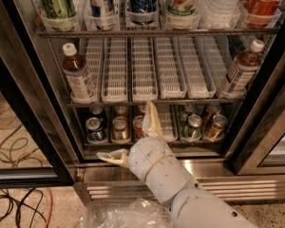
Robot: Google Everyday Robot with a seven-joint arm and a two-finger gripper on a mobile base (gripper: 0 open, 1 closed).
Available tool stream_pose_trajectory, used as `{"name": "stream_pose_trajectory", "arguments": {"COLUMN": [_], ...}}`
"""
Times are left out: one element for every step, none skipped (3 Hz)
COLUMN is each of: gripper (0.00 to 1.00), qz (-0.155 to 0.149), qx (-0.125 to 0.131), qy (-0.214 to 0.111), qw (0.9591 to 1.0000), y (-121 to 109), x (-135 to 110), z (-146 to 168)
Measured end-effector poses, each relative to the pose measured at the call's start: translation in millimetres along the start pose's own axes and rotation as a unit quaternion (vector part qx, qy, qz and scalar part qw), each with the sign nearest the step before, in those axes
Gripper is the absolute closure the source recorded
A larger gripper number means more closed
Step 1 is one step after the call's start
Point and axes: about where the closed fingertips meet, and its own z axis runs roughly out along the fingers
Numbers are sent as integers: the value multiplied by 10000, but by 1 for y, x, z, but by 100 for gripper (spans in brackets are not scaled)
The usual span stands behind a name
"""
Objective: Pick pepsi can from top shelf of fridge
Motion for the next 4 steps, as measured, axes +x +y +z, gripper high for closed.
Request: {"name": "stream_pose_trajectory", "arguments": {"gripper": [0,0,0,0], "qz": [138,330,527,485], "qx": [272,812,1618,2134], "qy": [-230,-1065,-1829,-1957], "qw": [9993,9904,9683,9559], "y": [-3,-4,-29,-52], "x": [-4,-37,-63,-62], "z": [2,-1,-18,-31]}}
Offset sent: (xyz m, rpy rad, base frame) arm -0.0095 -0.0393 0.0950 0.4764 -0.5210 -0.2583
